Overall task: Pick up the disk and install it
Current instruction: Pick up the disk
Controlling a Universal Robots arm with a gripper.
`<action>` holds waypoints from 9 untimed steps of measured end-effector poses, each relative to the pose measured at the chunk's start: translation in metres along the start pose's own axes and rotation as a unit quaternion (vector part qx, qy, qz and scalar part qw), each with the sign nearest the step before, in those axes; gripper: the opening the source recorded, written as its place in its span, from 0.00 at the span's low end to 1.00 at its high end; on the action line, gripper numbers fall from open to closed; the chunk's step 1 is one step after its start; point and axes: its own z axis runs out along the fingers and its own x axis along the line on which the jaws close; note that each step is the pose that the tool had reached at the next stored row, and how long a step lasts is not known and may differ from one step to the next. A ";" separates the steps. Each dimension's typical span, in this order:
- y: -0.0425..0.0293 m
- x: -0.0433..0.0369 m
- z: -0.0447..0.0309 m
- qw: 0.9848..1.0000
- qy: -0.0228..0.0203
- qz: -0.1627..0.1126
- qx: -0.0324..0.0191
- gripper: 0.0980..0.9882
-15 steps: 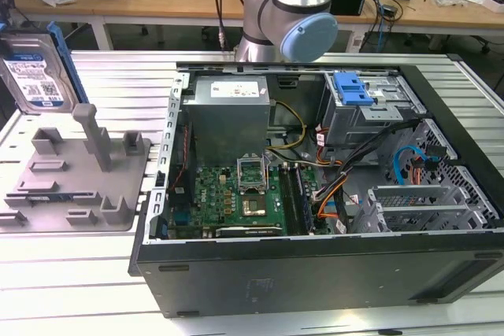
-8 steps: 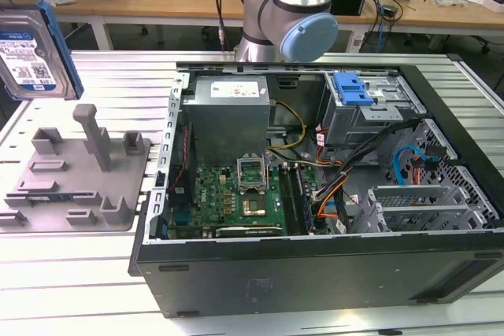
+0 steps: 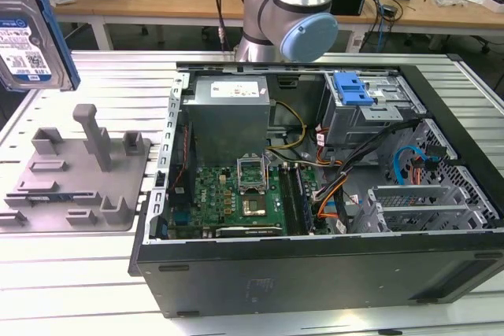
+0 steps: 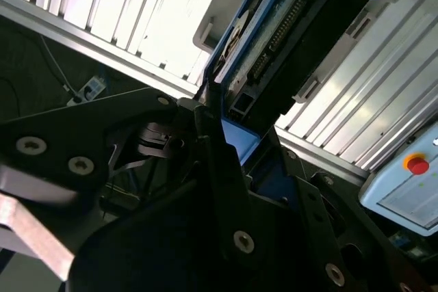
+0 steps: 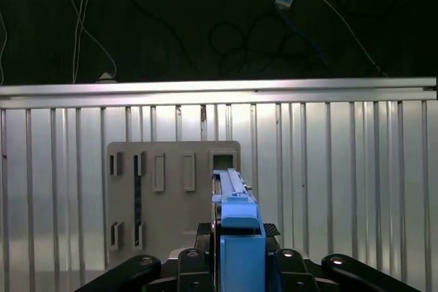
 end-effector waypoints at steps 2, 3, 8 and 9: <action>0.0000 0.0000 -0.0066 1.000 0.000 0.000 0.000 0.30; 0.0000 0.0000 -0.0089 1.000 0.000 0.000 0.000 0.30; 0.0000 0.0000 -0.0216 1.000 0.000 0.000 0.000 0.30; 0.0000 0.0000 -0.0236 1.000 0.000 0.000 0.000 0.30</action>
